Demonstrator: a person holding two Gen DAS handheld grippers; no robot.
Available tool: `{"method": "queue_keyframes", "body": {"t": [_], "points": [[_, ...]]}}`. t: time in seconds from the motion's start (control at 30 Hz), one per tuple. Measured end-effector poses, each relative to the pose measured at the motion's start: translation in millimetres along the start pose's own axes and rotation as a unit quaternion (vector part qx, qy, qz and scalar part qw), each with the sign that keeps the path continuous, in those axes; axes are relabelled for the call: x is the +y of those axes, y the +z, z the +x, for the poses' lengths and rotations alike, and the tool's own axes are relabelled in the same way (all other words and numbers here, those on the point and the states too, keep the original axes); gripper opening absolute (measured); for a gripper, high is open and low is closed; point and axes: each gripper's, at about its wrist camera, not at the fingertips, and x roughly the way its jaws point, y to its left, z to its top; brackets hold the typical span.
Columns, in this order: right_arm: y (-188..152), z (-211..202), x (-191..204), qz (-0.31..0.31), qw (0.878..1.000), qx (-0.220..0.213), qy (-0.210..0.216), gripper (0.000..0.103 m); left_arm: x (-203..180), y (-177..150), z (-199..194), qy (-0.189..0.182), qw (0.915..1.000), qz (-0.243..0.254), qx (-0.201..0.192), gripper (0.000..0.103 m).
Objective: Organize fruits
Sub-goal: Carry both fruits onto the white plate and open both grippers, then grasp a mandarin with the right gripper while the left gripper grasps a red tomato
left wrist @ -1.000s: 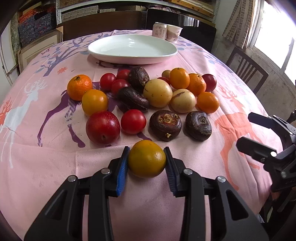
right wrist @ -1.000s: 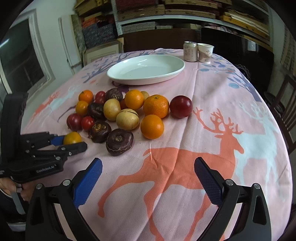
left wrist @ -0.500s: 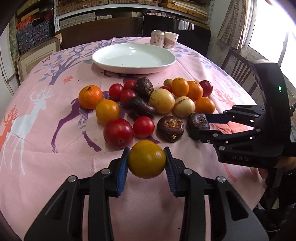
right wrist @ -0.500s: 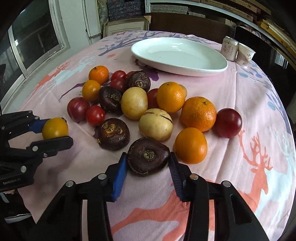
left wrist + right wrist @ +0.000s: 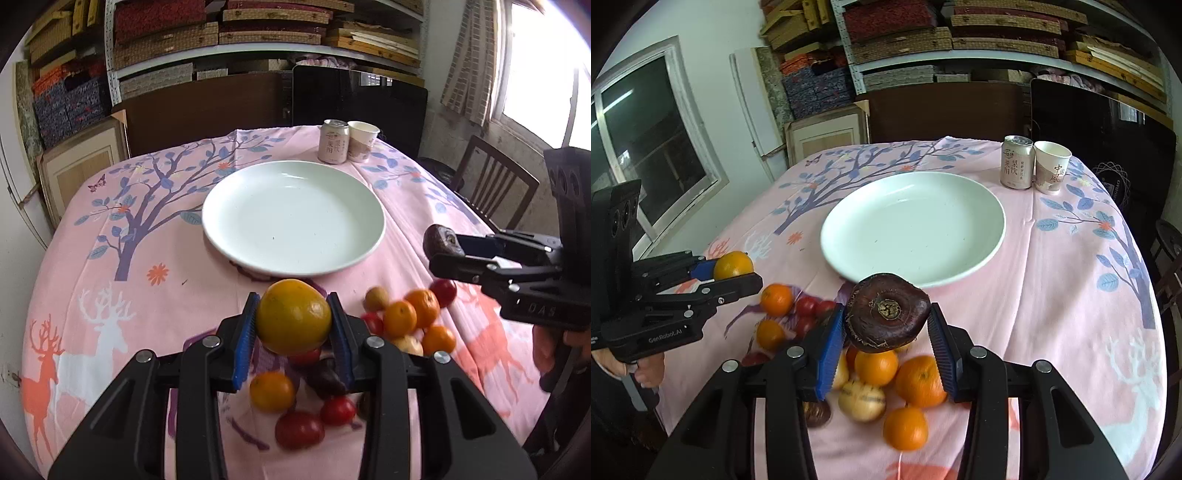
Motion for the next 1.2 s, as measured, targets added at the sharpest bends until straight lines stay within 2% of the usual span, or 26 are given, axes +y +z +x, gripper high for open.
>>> {"method": "queue_keyframes", "body": {"t": [0.1,0.2,0.27,0.4,0.43,0.47,0.5,0.53,0.57,0.67,0.73,0.8,1.0,1.2], "points": [[21.7,37.6,-10.9,0.024,1.000,0.019,-0.009,0.045,4.1,30.6,40.3,0.013,0.9995,-0.020,0.019,0.036],[30.7,72.0,-22.4,0.059,0.997,0.047,-0.014,0.045,15.0,49.1,83.2,-0.004,0.9960,-0.071,0.054,0.036],[32.8,87.7,-28.7,0.074,0.995,0.066,-0.013,0.046,15.9,52.3,106.5,0.003,0.9941,-0.080,0.073,0.036],[35.3,97.7,-45.4,0.112,0.992,0.063,0.000,0.046,24.5,51.5,135.5,-0.005,0.9874,-0.114,0.110,0.036],[35.8,97.4,-48.1,0.118,0.991,0.065,0.007,0.047,27.9,50.6,138.0,-0.008,0.9857,-0.124,0.114,0.041],[36.1,96.7,-48.9,0.118,0.991,0.065,0.009,0.047,30.7,50.0,137.0,-0.013,0.9856,-0.128,0.110,0.050],[35.3,93.3,-49.2,0.116,0.991,0.063,0.007,0.047,32.9,50.5,132.5,-0.008,0.9869,-0.129,0.097,0.066],[32.6,87.9,-46.8,0.115,0.992,0.058,0.008,0.049,35.5,51.1,125.4,0.002,0.9885,-0.130,0.077,0.074],[30.8,82.4,-47.0,0.115,0.992,0.053,0.011,0.051,38.6,51.7,118.3,0.007,0.9892,-0.131,0.064,0.077],[23.1,64.3,-47.4,0.112,0.993,0.046,0.012,0.053,48.0,48.6,97.8,-0.002,0.9892,-0.136,0.055,0.080],[12.8,50.3,-45.6,0.101,0.994,0.043,0.015,0.063,55.8,38.6,82.4,-0.001,0.9883,-0.142,0.055,0.087],[-1.4,34.7,-40.4,0.079,0.996,0.041,0.001,0.066,61.7,24.4,67.1,0.005,0.9891,-0.138,0.050,0.087],[-43.3,-9.7,-22.5,0.014,0.999,0.020,-0.032,0.067,64.7,-24.3,32.8,0.025,0.9926,-0.106,0.053,0.087],[-85.9,-12.3,1.1,-0.041,0.996,0.063,-0.048,0.066,55.1,-65.2,12.5,0.011,0.9931,-0.097,0.064,0.087]]}}
